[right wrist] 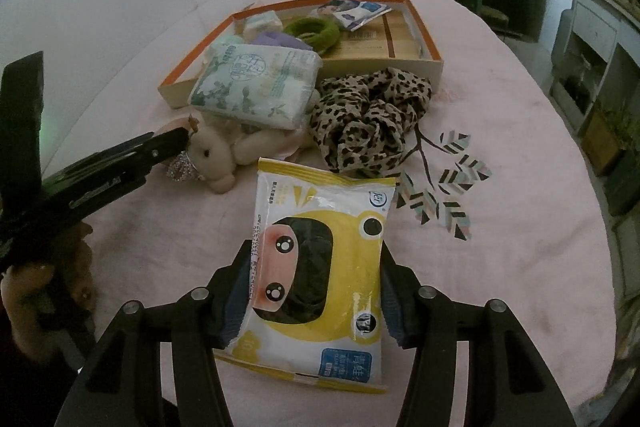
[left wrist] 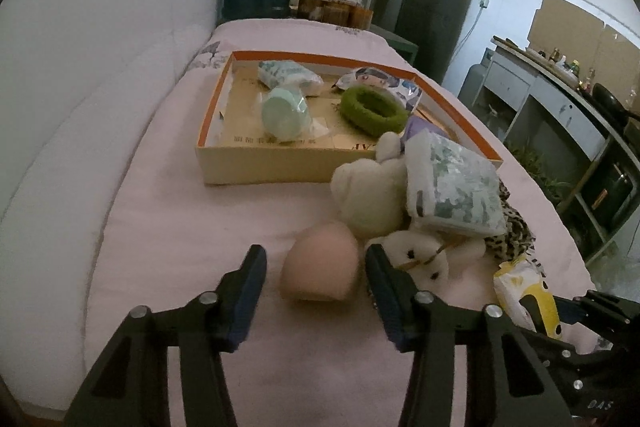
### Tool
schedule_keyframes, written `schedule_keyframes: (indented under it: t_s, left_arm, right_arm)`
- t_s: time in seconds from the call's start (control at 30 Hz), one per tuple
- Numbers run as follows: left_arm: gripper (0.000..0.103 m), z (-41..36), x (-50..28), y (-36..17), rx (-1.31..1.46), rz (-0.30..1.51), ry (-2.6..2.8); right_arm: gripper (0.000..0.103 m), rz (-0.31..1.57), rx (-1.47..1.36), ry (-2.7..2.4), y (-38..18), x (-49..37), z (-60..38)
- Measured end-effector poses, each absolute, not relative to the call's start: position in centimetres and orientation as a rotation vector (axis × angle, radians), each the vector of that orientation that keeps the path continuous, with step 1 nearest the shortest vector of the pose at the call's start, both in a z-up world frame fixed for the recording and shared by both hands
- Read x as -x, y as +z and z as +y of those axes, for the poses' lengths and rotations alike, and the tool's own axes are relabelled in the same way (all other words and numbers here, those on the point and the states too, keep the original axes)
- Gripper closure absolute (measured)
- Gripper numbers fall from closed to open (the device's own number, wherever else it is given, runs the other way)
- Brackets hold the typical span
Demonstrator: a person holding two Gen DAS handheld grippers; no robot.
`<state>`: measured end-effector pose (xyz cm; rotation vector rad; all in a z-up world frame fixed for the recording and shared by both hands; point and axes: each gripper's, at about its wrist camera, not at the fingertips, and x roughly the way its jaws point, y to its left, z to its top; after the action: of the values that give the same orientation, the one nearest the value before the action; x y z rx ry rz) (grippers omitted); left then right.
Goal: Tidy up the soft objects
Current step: 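Grasp the yellow wipes pack with the right tool while the left grasps the peach sponge ball, then carry the wipes pack with the right tool while the left carries the sponge ball to the tray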
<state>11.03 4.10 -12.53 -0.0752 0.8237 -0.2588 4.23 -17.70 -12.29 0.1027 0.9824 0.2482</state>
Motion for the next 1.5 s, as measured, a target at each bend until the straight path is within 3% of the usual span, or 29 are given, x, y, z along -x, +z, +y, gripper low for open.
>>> schedule_keyframes:
  t_s: [0.1, 0.63, 1.5]
  left_arm:
    - [0.062, 4.1, -11.0, -12.7, 0.087, 0.828, -0.269]
    - [0.064, 4.4, -9.9, -12.0, 0.099, 0.804, -0.26]
    - [0.064, 3.4, -6.5, -3.7, 0.118, 0.637, -0.279]
  right_arm:
    - [0.046, 0.983, -0.102, 0.248, -12.3, -4.3, -17.7]
    - [0.046, 0.963, -0.093, 0.248, -12.1, -3.9, -17.6]
    - [0.046, 0.801, -0.037, 0.278, -5.3, -3.3, -17.3]
